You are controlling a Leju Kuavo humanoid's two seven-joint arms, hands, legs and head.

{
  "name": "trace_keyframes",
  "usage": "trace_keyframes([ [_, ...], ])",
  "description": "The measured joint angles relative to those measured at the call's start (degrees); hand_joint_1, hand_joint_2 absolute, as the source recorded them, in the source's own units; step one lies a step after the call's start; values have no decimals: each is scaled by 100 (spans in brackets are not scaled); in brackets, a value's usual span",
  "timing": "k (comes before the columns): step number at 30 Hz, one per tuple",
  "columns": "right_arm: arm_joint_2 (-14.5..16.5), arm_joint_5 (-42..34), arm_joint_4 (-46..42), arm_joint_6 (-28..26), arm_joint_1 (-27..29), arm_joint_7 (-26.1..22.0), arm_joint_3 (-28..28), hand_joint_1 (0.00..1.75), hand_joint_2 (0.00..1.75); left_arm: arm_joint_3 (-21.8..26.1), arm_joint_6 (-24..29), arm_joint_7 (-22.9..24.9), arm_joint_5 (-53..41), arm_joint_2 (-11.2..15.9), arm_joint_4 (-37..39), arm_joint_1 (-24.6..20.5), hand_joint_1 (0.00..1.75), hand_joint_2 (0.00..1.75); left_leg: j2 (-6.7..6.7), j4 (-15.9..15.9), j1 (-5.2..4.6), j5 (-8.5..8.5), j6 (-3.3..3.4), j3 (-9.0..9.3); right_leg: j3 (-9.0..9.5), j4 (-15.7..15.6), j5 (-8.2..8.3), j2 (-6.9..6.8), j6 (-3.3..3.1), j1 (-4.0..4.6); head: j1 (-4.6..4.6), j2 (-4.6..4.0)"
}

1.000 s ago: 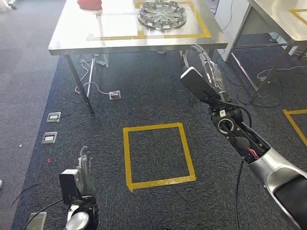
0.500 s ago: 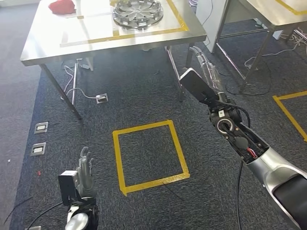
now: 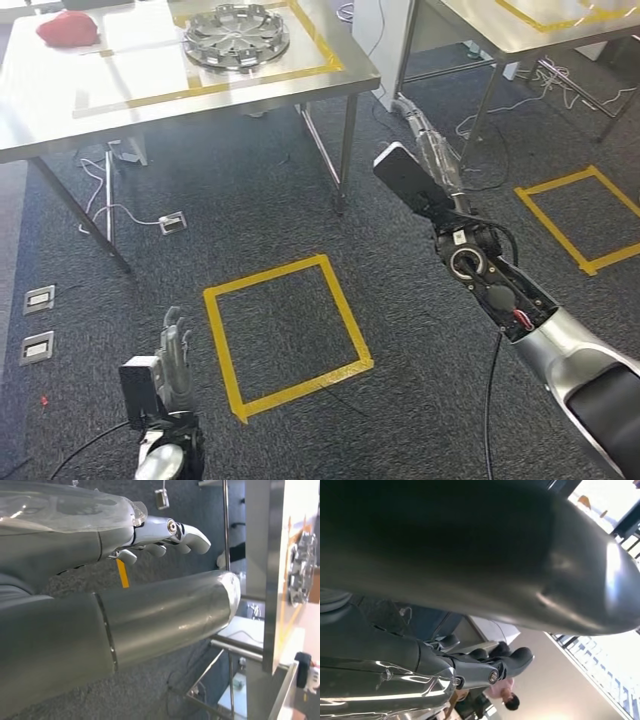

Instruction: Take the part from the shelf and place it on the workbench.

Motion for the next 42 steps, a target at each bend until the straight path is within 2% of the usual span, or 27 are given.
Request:
trace_keyframes([
  [2, 0, -2, 4, 1, 12, -4, 0, 0, 0, 0, -1, -5, 0, 4, -2, 17, 0, 0, 113, 2, 1, -14, 11, 7, -362, 771, -308, -100, 51, -31, 59, 0],
  [3, 0, -3, 7, 1, 22, -5, 0, 0, 0, 0, -1, -6, -1, 4, -2, 27, 0, 0, 173, 5, 2, -24, 6, 12, -425, 907, -312, -119, 72, -48, 84, 0],
  [4, 0, -3, 9, 1, 25, -6, 0, 0, 0, 0, -1, -6, -1, 4, -2, 33, 0, 0, 232, 12, 4, -37, -6, 21, -360, 792, -203, -144, 88, -64, 113, 0],
  [5, -1, -4, 10, 1, 22, -7, -1, 0, 0, 0, -1, -6, -2, 4, -2, 36, 0, 0, 290, 24, 8, -57, -24, 36, -178, 450, -9, -193, 100, -76, 141, 0],
  [7, -1, -4, 10, 1, 9, -12, -2, 0, 0, 0, -1, -6, -7, 5, -3, 33, 0, 0, 390, 72, -9, -114, -81, 62, 266, -403, 322, -420, 90, -64, 194, 0],
  [9, 0, -4, 9, 1, 7, -17, -3, 0, 0, 0, -1, -7, -15, 8, -5, 32, 0, 0, 477, 110, -50, -157, -130, 74, 444, -780, 400, -518, 1, -30, 190, 0],
  [11, 0, -4, 8, -1, 14, -21, -3, 0, 0, 0, -1, -7, -22, 12, -7, 31, 0, 0, 568, 118, -62, -182, -174, 85, 434, -787, 395, -381, -106, -21, 133, 0],
  [12, 0, -4, 8, -1, 13, -23, -4, 0, 0, 0, -1, -7, -23, 12, -8, 28, 0, 0, 529, 155, -46, -223, -208, 83, 437, -794, 401, -322, -139, -28, 112, 0],
  [14, 0, -4, 4, -1, -1, -28, -5, 0, 0, 0, -2, -9, -30, 13, -14, 20, 0, 0, 295, 526, -8, -468, -275, -65, 448, -809, 420, -214, -204, -48, 65, 0],
  [16, 1, -4, 4, -1, 1, -26, -4, 0, 0, 0, -2, -6, -37, 24, -17, 37, 0, 0, 78, 1355, 9, -862, -304, -457, 437, -809, 427, -98, -245, -48, -11, 0],
  [17, 2, -4, 4, -1, 12, -21, -2, 0, 0, 0, -1, -1, -39, 32, -17, 53, 0, 0, 49, 1738, 9, -992, -306, -656, 432, -809, 429, -28, -254, -43, -47, 0],
  [18, 3, -4, 4, -2, 26, -14, 0, 0, 0, 0, 0, 5, -41, 42, -17, 68, 0, 0, 37, 1944, 9, -1014, -298, -778, 431, -808, 429, 48, -257, -38, -73, 0],
  [19, 4, -4, 4, -5, 36, 0, 1, 0, 0, 0, 1, 12, -45, 50, -17, 77, 0, 0, 28, 1896, 9, -910, -279, -782, 436, -807, 430, 125, -257, -33, -89, 0],
  [20, 4, -4, 1, -13, 42, 17, 1, 0, 0, 0, 0, 18, -51, 55, -17, 80, 0, 0, -3, 1606, 8, -707, -250, -669, 444, -806, 430, 202, -255, -31, -102, 0],
  [22, 4, -4, -17, -41, 44, 57, -1, 0, 0, 0, -8, 27, -64, 60, -19, 77, 0, 0, -216, 724, 10, -267, -173, -278, 453, -803, 430, 347, -241, -23, -111, 0],
  [23, 2, -4, -32, -55, 48, 77, -3, 0, 0, -1, -19, 27, -69, 60, -19, 74, 0, 0, -309, 393, 7, -138, -149, -130, 446, -802, 433, 414, -223, -25, -107, 0],
  [24, -3, -4, -46, -66, 59, 93, -4, 0, 0, -1, -32, 26, -72, 60, -19, 72, 0, 0, -367, 213, -3, -86, -132, -49, 433, -803, 437, 474, -196, -32, -107, 0],
  [26, -25, -4, -76, -81, 113, 122, -12, 0, 0, -2, -55, 24, -73, 50, -19, 64, 0, 0, -283, 142, -14, -82, -112, -19, 410, -828, 459, 591, -120, -51, -108, 0],
  [27, -42, -4, -95, -90, 150, 130, -20, 0, 0, -2, -61, 24, -72, 40, -19, 55, 0, 0, -219, 109, -7, -68, -92, 0, 399, -821, 453, 552, -89, -52, -111, 0],
  [29, -82, -4, -132, -108, 195, 142, -44, 0, 0, -2, -66, 20, -72, 13, -20, 38, 0, 0, -87, 35, 24, -41, -40, 45, 271, -542, 270, 266, -46, -26, -56, 0],
  [31, -100, -3, -149, -120, 217, 145, -58, 0, 0, -2, -81, 16, -70, 1, -20, 43, 0, 0, 41, 17, 24, -42, -12, 64, -72, 206, -114, -36, -13, -22, 21, 0],
  [33, -103, 1, -154, -127, 260, 148, -62, 0, 0, -2, -120, 17, -68, 1, -16, 53, 0, 0, 178, 22, 22, -55, -11, 66, -382, 858, -337, -100, 29, -47, 72, 0],
  [34, -105, 7, -158, -132, 286, 149, -68, 0, 0, -2, -150, 17, -68, -2, -15, 52, 0, 0, 245, 27, 23, -65, -18, 69, -391, 886, -291, -119, 45, -61, 96, 0],
  [35, -107, 16, -168, -136, 306, 150, -79, 0, 0, -2, -181, 17, -69, -10, -14, 48, 0, 0, 309, 36, 25, -81, -30, 77, -274, 666, -143, -154, 57, -74, 124, 0],
  [38, -109, 58, -215, -146, 328, 145, -117, 0, 0, -3, -255, 14, -70, -43, -6, 24, 0, 0, 473, 105, 1, -158, -106, 99, 337, -507, 326, -423, 44, -61, 195, 0],
  [40, -109, 91, -240, -145, 351, 144, -137, 0, 0, -4, -304, -22, -54, -48, 1, 5, 0, 0, 569, 137, -36, -192, -158, 105, 443, -763, 355, -453, -21, -32, 180, 0],
  [42, -111, 113, -260, -138, 379, 146, -155, 0, 0, -4, -374, -84, -23, -60, 20, -11, 0, 0, 656, 146, -35, -220, -202, 119, 428, -772, 375, -306, -96, -39, 133, 0],
])
